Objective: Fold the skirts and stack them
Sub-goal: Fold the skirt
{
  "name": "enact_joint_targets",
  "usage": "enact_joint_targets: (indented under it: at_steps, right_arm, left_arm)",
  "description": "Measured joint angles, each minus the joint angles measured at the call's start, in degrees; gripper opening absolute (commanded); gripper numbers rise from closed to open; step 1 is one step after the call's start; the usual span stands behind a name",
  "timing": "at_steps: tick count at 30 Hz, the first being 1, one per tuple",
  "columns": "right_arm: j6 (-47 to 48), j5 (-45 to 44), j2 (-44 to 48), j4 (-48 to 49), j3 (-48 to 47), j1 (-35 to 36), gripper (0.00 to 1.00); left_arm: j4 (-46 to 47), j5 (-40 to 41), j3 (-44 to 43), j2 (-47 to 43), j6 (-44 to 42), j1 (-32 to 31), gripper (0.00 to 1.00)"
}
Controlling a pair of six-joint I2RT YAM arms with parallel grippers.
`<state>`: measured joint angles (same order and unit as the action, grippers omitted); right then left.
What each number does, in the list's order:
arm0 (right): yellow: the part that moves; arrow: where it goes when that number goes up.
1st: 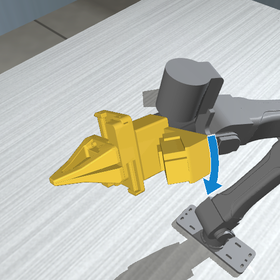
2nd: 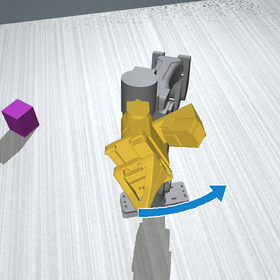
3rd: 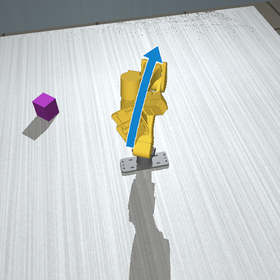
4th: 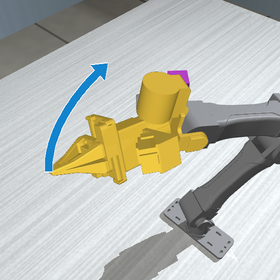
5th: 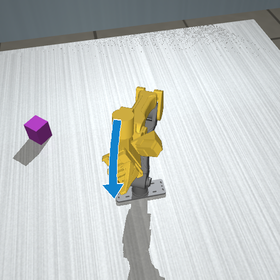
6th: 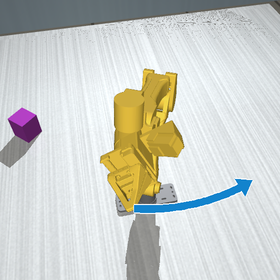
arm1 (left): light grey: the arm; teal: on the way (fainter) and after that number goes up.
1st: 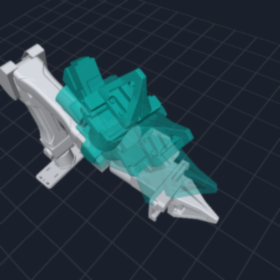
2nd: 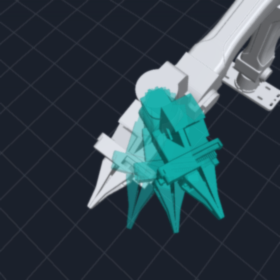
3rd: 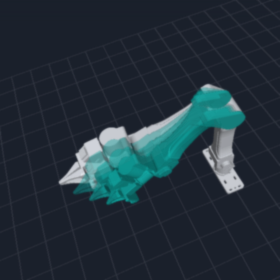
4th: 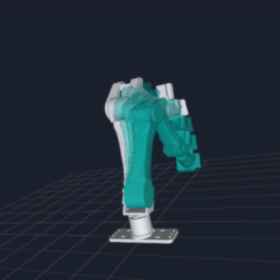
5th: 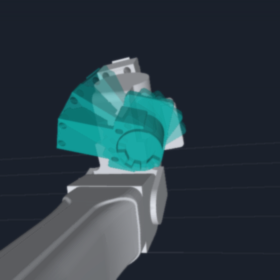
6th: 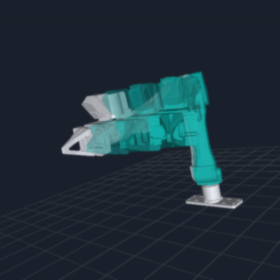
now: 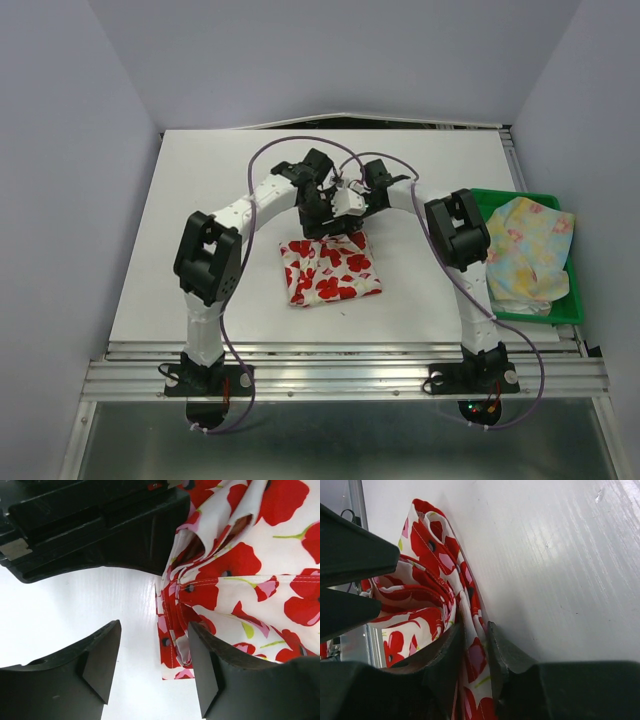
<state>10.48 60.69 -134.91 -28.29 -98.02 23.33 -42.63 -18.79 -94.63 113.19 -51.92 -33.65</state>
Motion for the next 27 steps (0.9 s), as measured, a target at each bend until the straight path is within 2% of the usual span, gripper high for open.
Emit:
enact_joint_targets:
  at_steps: [7,12,17,19,22,24,27]
  right_arm:
    - [-1.1,-4.1,0.0,-1.3,-3.1,0.0,0.42]
    - [-3.8,-7.3,0.0,-1.7,-8.5,-0.9,0.5]
    - [-5.7,-9.0,1.5,-1.6,-11.0,-2.4,0.51]
    - [-6.1,-10.1,4.0,-1.6,-9.7,-3.1,0.51]
    - [-7.0,-10.8,8.3,-1.7,-6.8,-3.7,0.55]
    - [-7.5,-10.9,11.8,-1.7,-4.5,-3.7,0.59]
    - [-7.5,-11.8,16.1,-1.3,-0.7,-3.7,0.58]
  left_arm:
    - [1.0,2.3,-1.0,-3.3,3.4,1.2,0.69]
    - [2.1,-2.0,-1.1,-10.1,11.5,6.0,0.69]
    - [7.1,-10.5,9.0,-19.4,23.9,12.5,0.66]
    - [9.3,-12.9,15.1,-22.1,27.9,13.1,0.6]
    - [11.3,-16.0,21.8,-23.2,33.1,12.0,0.58]
    - [12.8,-17.0,25.0,-23.1,36.5,11.1,0.61]
    - [15.4,-17.2,28.3,-23.1,40.9,10.4,0.72]
